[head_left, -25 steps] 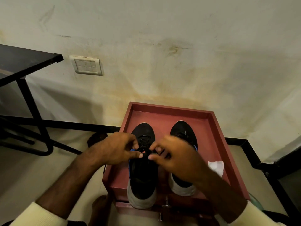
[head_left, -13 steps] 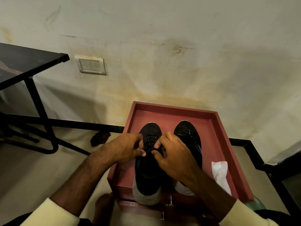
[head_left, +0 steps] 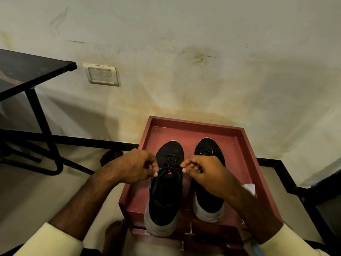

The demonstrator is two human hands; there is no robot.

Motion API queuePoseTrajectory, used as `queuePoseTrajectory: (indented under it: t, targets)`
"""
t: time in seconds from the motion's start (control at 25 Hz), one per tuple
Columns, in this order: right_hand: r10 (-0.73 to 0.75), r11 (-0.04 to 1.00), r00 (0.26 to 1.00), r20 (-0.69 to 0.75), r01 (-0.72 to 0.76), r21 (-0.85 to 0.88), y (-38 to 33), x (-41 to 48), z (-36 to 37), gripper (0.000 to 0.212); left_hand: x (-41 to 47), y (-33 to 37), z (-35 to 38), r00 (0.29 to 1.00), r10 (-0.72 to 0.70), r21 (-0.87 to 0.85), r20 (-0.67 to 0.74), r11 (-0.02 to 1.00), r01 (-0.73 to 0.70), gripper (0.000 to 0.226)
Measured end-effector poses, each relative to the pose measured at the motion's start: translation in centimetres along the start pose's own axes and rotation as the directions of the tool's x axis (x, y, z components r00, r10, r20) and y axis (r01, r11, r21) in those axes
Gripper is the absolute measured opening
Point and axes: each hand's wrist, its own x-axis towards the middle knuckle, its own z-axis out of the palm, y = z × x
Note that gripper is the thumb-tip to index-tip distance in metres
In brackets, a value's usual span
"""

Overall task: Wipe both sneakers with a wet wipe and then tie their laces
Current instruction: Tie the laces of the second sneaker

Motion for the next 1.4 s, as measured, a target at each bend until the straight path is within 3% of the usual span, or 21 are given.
queuePoseTrajectory:
  t: [0.16,0.36,0.6,0.72,0.88,1.12,1.2,1.28,1.4]
  targets:
    - [-0.028,0.995,0.996,-0.079,0.020,-0.096,-0.2,0.2,0.0,0.010,0.0,0.0,-0.5,0.997,-0.039,0.050,-0.065,0.998,0.042,0.006]
    - [-0.042,0.984,0.998,-0.056,0.032,-0.173,0.0,0.0,-0.1,0.010,-0.3,0.1,-0.6,0.997,-0.037,0.095,-0.073,0.994,0.044,0.011]
    - [0.017,0.991,0.976,-0.218,0.012,0.131,-0.6,-0.3,0.4,0.008,-0.6,0.3,-1.4,0.997,-0.058,0.037,-0.045,0.998,0.060,0.003]
    - [0.087,0.951,0.960,-0.267,0.000,0.310,-0.8,0.2,1.0,0.020,-0.8,0.3,-1.8,0.992,-0.084,0.036,-0.093,0.995,0.088,0.007]
    - [0.131,0.886,0.948,-0.290,0.019,0.462,-1.1,0.5,1.2,0.030,-0.4,0.3,-1.9,0.978,-0.080,0.148,-0.193,0.983,0.109,0.008]
    - [0.211,0.771,0.936,-0.283,0.019,0.636,-1.2,0.9,1.4,0.018,0.1,0.6,-1.7,0.946,-0.049,0.315,-0.322,0.936,0.156,0.018]
    - [0.197,0.757,0.942,-0.273,0.031,0.653,-1.1,0.9,1.5,0.018,0.1,0.8,-1.6,0.925,-0.016,0.213,-0.380,0.972,0.104,0.012]
    - [0.192,0.724,0.951,-0.242,0.029,0.689,-1.2,0.9,1.7,0.019,-0.1,1.3,-1.3,0.905,-0.033,-0.012,-0.425,0.999,0.031,0.006]
    - [0.197,0.693,0.956,-0.218,0.022,0.721,-1.3,1.0,2.1,0.016,0.1,1.8,-0.7,0.925,-0.103,-0.431,-0.365,0.900,-0.070,0.010]
